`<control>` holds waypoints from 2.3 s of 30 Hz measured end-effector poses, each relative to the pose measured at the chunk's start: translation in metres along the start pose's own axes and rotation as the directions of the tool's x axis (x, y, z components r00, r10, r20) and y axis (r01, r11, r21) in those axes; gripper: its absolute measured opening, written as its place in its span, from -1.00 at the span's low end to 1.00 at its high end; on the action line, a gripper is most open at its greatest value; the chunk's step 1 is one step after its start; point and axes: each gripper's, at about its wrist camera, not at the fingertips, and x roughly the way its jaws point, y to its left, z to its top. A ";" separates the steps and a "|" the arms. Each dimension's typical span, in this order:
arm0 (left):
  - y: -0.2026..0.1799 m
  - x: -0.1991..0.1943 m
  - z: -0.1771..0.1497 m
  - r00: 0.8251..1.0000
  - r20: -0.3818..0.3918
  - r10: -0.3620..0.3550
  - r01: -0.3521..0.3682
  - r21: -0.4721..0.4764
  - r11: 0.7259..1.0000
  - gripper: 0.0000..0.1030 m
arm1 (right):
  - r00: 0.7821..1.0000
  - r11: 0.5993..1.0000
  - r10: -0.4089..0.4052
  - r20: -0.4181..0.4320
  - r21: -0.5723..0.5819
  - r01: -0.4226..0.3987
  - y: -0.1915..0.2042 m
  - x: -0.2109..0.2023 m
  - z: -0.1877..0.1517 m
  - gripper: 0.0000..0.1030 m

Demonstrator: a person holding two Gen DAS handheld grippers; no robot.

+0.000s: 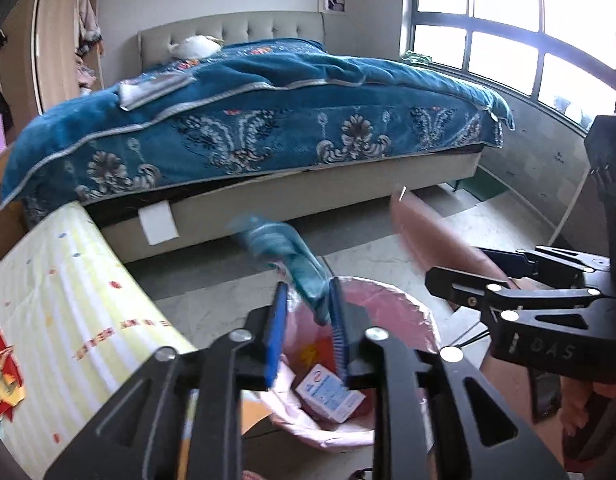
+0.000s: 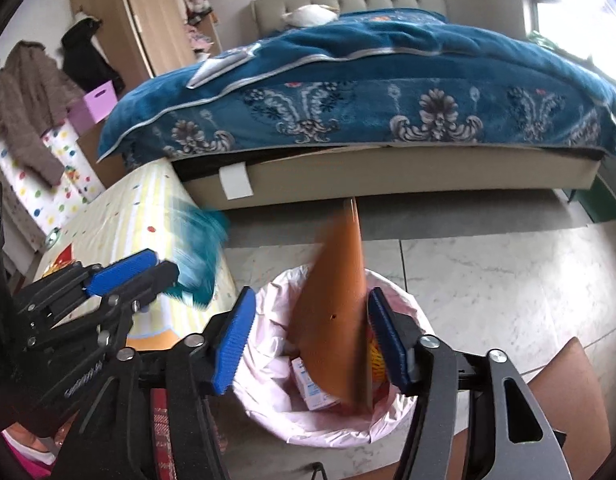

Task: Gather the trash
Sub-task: 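Carry sheath and wrapper over the bin and open both tools, then return both tools to the table above the red Ultraman box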

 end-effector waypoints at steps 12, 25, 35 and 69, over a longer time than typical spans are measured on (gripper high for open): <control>0.026 -0.006 -0.015 0.999 -0.041 -0.012 0.009 -0.074 0.997 0.08 | 1.000 1.000 0.019 0.001 0.015 -0.019 0.001 -0.007 -0.003 0.19; 0.082 -0.090 -0.050 0.983 0.012 0.181 -0.177 -0.167 0.970 0.18 | 0.991 0.984 0.129 -0.029 -0.119 -0.131 0.086 -0.014 -0.009 0.19; 0.150 -0.162 -0.100 0.933 -0.007 0.361 -0.349 -0.277 0.895 0.20 | 0.967 0.913 0.235 -0.096 -0.319 -0.254 0.208 0.001 -0.015 0.19; 0.343 -0.178 -0.178 0.821 -0.249 0.513 -0.567 -0.463 0.682 0.23 | 0.919 0.767 0.264 -0.293 -0.514 -0.384 0.427 0.165 0.023 -0.52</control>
